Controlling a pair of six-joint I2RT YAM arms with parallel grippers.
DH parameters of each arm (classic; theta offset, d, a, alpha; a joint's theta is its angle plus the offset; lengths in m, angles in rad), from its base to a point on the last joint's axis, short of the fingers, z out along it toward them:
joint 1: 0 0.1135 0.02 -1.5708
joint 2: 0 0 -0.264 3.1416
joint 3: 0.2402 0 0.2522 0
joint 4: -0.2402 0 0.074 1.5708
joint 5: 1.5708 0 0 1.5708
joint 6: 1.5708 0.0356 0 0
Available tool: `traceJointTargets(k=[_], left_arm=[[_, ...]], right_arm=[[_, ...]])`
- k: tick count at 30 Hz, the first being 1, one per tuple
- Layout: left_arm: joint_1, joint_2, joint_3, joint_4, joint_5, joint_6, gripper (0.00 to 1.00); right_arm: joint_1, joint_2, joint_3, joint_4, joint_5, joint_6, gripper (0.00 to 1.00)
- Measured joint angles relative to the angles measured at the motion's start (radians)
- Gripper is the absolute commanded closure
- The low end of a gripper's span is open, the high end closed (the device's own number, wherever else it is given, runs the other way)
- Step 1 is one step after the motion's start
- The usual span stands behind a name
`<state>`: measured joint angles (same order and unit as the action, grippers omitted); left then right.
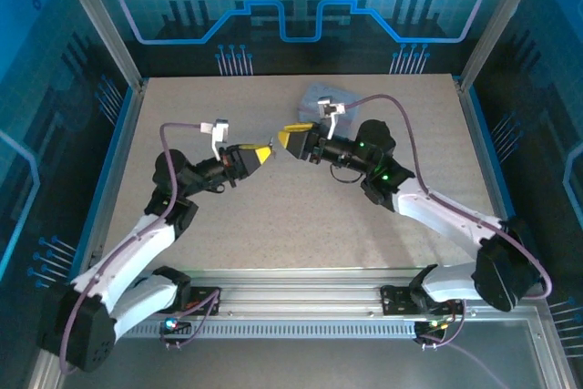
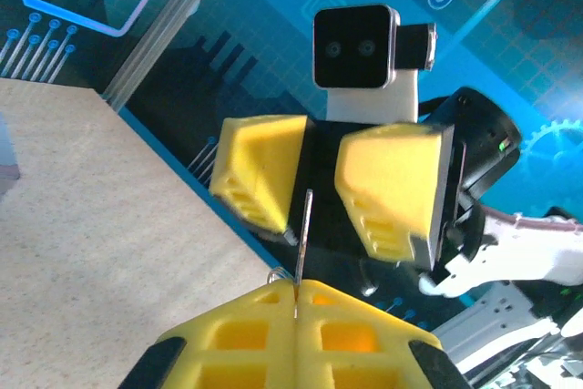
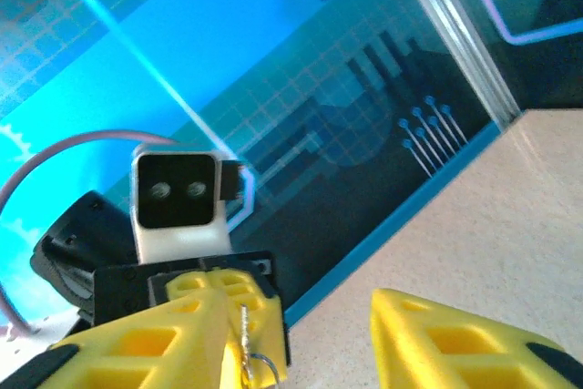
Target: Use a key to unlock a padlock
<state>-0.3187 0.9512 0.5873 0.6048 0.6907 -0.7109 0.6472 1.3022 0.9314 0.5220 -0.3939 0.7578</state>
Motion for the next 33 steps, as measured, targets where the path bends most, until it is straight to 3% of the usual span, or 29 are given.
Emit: traceJointTargets(k=[7, 14, 19, 27, 33], left_arm=[[0.000, -0.122, 0.045, -0.370, -0.105, 0.224, 1.00], [0.000, -0.017, 0.121, -0.589, -0.235, 0.332, 1.00], [0.000, 0.146, 0.174, -0.628, -0.294, 0.356, 1.00], [0.002, 0.386, 0.267, -0.612, -0.336, 0.362, 1.00], [0.002, 0.468, 0.287, -0.577, -0.335, 0.362, 1.00]], right_arm=[[-0.032, -0.074, 0.136, -0.461, 0.201, -0.106, 0.41], [-0.163, 0.104, 0.299, -0.787, 0.339, -0.122, 0.35], [-0.213, 0.246, 0.328, -0.916, 0.409, -0.124, 0.37], [-0.134, 0.528, 0.517, -1.006, 0.642, -0.146, 0.44], [-0.089, 0.762, 0.687, -1.012, 0.816, -0.111, 0.50]])
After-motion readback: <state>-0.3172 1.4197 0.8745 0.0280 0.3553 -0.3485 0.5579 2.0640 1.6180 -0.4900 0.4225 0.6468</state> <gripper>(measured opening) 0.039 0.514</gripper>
